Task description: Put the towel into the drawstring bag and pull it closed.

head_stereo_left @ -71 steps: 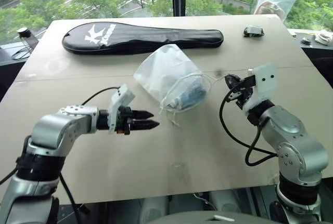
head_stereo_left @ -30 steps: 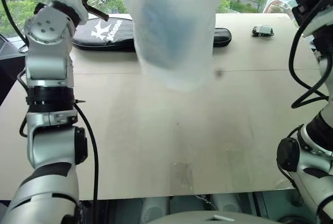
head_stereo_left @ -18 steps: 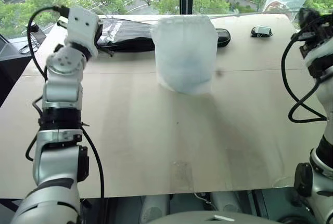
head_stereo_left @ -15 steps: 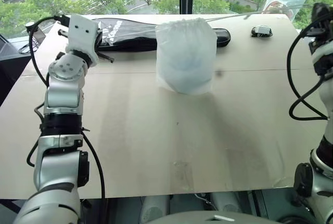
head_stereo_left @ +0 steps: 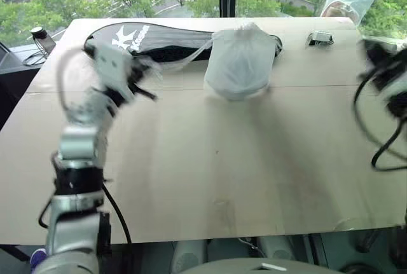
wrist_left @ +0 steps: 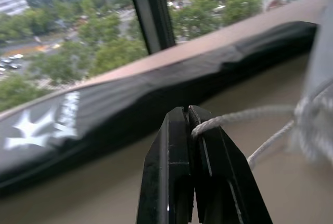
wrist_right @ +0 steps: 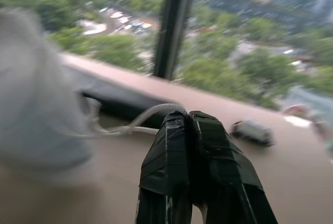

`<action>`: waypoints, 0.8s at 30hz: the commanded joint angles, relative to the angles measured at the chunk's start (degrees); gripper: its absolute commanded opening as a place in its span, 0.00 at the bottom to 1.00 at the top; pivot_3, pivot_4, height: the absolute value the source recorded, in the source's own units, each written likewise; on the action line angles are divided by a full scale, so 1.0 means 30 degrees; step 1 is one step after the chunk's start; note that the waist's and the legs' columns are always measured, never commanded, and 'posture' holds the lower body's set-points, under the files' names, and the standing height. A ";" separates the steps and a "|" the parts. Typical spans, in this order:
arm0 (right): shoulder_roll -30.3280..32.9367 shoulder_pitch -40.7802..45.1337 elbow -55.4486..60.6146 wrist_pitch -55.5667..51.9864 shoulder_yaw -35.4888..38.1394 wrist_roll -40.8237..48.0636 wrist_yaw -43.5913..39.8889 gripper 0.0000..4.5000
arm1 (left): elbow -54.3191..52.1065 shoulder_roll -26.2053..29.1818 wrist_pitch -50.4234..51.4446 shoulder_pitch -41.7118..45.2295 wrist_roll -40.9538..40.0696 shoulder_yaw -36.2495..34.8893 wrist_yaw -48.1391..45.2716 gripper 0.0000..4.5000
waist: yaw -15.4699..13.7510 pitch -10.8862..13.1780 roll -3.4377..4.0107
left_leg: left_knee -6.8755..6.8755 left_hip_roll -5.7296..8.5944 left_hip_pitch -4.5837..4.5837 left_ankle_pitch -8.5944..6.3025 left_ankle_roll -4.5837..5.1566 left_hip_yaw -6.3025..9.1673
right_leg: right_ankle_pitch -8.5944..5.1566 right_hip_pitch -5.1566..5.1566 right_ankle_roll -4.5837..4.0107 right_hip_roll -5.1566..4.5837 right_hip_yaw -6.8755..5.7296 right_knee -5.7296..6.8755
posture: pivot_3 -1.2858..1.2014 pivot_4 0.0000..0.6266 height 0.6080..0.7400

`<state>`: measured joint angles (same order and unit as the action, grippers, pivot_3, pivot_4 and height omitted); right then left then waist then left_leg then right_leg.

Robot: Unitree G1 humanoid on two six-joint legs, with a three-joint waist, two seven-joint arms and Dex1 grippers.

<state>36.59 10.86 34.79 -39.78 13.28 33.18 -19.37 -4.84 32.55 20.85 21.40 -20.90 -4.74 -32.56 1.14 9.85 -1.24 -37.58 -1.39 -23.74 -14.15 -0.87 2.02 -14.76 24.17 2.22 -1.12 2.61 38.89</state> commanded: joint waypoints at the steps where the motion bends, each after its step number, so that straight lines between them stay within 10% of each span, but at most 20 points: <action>1: 0.0252 -0.2128 0.1173 0.1151 -0.1551 -0.1373 -0.0892 0.00 | -0.2590 -0.0057 0.0628 -0.1502 -0.1444 -0.0107 -0.1119 0.07 | -0.0031 0.0001 -0.0001 | -0.0043 0.0002 0.0003 0.0000 0.0001 0.0004 | 0.0001 -0.0007 0.0000 0.0005 -0.0005 0.0022 | 0.52 0.24 1.00; 6: 0.0344 -0.5497 0.0664 0.3376 -0.2703 -0.3671 -0.1689 0.21 | -0.3370 0.0410 0.0961 -0.3866 -0.2661 -0.0784 -0.2882 0.48 | -0.0058 0.0003 -0.0002 | -0.0095 0.0002 0.0143 -0.0003 0.0004 0.0005 | -0.0005 -0.0174 0.0007 0.0026 -0.0002 0.0007 | 0.52 0.24 1.00; 11: 0.0133 -0.8278 0.0427 0.5279 -0.1693 -0.3821 -0.3085 0.73 | -0.3851 0.1343 0.0949 -0.5843 -0.3207 -0.1813 -0.3971 0.98 | -0.0052 0.0004 -0.0002 | -0.0078 -0.0014 0.0305 -0.0004 0.0002 -0.0009 | -0.0020 -0.0299 0.0009 0.0051 0.0014 0.0008 | 0.52 0.24 1.00; 14: 0.0113 -0.9688 0.0590 0.6306 -0.0888 -0.3747 -0.3915 0.98 | -0.4451 0.1619 0.0834 -0.7584 -0.3461 -0.2878 -0.4285 1.00 | -0.0042 0.0004 -0.0002 | -0.0078 -0.0020 0.0311 -0.0005 0.0001 -0.0023 | -0.0019 -0.0304 0.0010 0.0050 0.0024 0.0002 | 0.52 0.24 1.00; 24: -0.1104 -1.2336 0.0945 0.8237 0.1569 -0.3920 -0.4256 0.98 | -0.7257 0.1354 0.1092 -1.1864 -0.4065 -0.4525 -0.4095 1.00 | -0.0156 -0.0009 -0.0015 | -0.0069 -0.0036 0.0327 -0.0007 0.0000 -0.0031 | -0.0059 -0.0313 0.0053 0.0044 0.0027 -0.0011 | 0.52 0.24 1.00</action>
<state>33.33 -26.15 35.73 -17.06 15.79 21.55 -31.94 -24.17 36.72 24.59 -14.13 -31.97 -17.31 -45.14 0.67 9.82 -1.29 -37.79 -1.50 -22.76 -14.17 -0.87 1.93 -14.94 23.23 2.39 -0.99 2.70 38.86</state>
